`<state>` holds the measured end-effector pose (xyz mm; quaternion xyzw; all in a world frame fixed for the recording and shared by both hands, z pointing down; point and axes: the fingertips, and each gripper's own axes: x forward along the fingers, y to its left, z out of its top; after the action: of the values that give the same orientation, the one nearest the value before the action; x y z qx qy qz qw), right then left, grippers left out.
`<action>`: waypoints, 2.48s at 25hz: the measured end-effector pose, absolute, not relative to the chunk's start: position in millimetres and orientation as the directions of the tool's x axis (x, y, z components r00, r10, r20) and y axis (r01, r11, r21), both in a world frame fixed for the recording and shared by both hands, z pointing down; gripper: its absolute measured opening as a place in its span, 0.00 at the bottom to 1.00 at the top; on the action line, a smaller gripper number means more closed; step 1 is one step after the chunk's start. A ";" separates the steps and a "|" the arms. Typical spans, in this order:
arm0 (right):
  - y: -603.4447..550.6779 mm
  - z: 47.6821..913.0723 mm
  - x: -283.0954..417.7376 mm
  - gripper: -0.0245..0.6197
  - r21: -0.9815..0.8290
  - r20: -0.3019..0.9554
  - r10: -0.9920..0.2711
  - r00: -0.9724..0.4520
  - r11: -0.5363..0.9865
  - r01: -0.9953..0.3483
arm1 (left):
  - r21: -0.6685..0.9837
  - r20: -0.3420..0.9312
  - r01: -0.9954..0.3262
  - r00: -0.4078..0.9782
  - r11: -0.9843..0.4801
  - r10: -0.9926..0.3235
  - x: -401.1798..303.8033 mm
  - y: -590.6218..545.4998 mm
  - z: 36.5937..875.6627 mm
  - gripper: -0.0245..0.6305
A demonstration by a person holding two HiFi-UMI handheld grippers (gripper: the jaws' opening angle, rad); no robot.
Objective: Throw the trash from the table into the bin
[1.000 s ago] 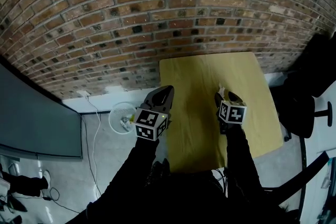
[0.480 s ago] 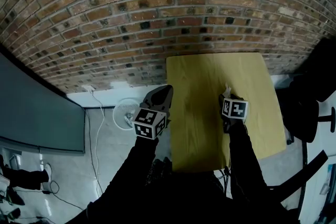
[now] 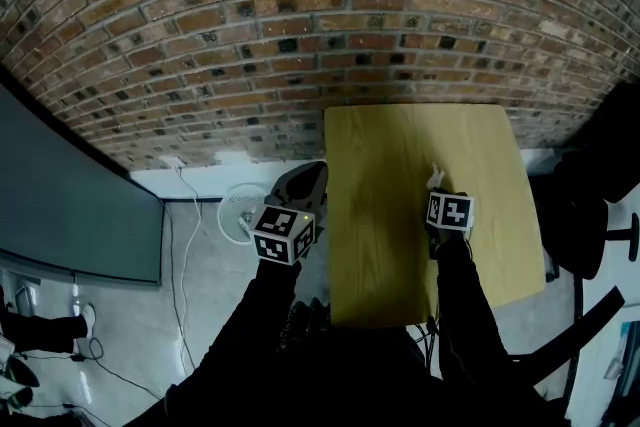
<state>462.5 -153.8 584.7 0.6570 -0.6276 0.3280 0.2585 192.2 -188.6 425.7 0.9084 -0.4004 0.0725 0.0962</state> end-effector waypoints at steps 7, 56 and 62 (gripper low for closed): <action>-170.3 557.4 432.8 0.07 -0.103 0.688 -0.723 -0.059 -0.017 -0.995 | 0.120 0.189 -0.767 0.641 -0.630 -0.744 167.0 -187.7 415.8 0.05; -196.2 499.7 -57.6 0.07 -0.142 0.548 -0.691 -0.472 0.480 -0.866 | 0.118 0.218 -0.934 0.355 -0.336 -0.909 -239.5 -134.8 426.9 0.05; -212.5 523.3 -74.3 0.07 -0.136 0.568 -0.655 -0.499 0.523 -0.841 | 0.111 0.250 -0.936 0.352 -0.334 -0.902 -241.0 -149.7 446.9 0.05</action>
<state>-74.3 -212.5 523.3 0.4444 -0.8417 0.2024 0.2305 -241.0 -149.7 446.9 0.8136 -0.5648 0.0717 0.1178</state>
